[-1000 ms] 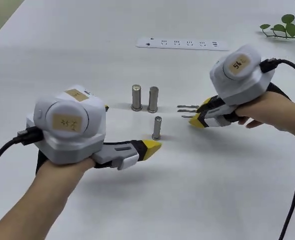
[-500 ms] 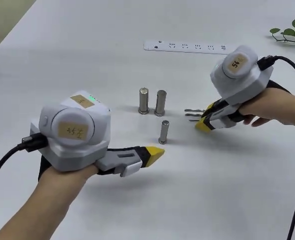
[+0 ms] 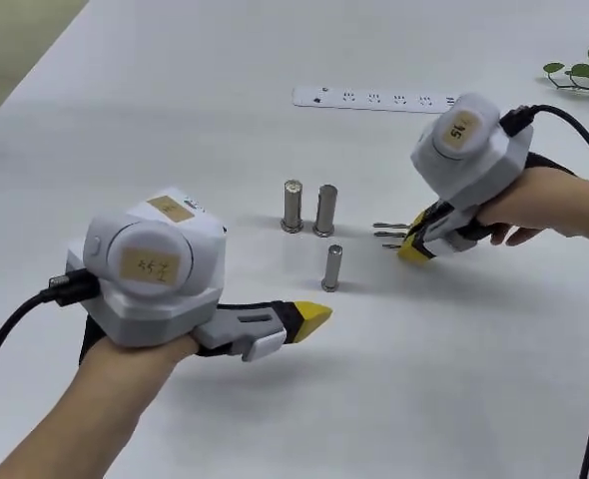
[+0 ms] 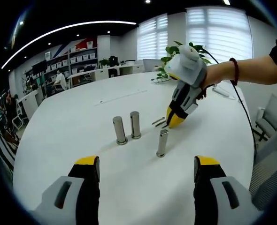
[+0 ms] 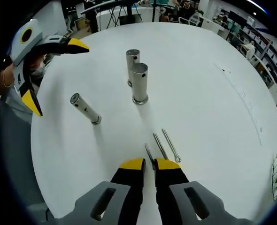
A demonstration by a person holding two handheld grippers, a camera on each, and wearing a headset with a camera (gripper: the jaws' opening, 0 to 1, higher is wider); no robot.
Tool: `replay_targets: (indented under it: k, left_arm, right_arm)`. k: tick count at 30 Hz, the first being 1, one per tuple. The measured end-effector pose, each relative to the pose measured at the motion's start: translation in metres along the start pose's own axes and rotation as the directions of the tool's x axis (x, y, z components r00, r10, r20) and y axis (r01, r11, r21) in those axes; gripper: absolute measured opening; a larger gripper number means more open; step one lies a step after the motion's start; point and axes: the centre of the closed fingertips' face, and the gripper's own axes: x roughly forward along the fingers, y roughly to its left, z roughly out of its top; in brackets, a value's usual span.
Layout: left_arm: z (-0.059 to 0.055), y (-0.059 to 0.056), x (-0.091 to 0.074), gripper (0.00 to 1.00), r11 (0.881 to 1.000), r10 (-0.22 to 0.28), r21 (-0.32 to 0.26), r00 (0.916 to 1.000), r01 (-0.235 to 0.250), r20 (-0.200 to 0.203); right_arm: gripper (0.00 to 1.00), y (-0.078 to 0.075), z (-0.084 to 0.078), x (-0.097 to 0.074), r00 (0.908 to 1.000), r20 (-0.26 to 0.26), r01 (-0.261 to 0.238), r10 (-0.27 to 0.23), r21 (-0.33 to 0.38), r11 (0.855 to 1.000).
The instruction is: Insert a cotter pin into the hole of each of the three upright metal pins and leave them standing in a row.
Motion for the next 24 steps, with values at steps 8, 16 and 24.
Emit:
replay_targets:
  k: [8,16,24]
  left_arm:
    - [-0.005,0.0,-0.001,0.78,1.0,-0.005,-0.012,0.9998,0.005,-0.02]
    - [-0.006,-0.001,-0.003,0.75,1.0,-0.016,-0.013,0.9994,0.016,-0.03]
    - [-0.008,0.0,-0.004,0.69,0.999,-0.032,-0.043,0.9987,0.03,-0.039]
  right_arm:
    - [0.0,-0.004,0.001,0.001,0.9995,-0.022,0.021,-0.022,-0.055,0.998]
    - [0.0,-0.006,0.001,-0.003,0.9994,-0.013,0.031,-0.031,-0.031,0.999]
    - [0.0,-0.003,0.005,-0.019,0.9973,0.058,0.047,-0.046,-0.023,0.999]
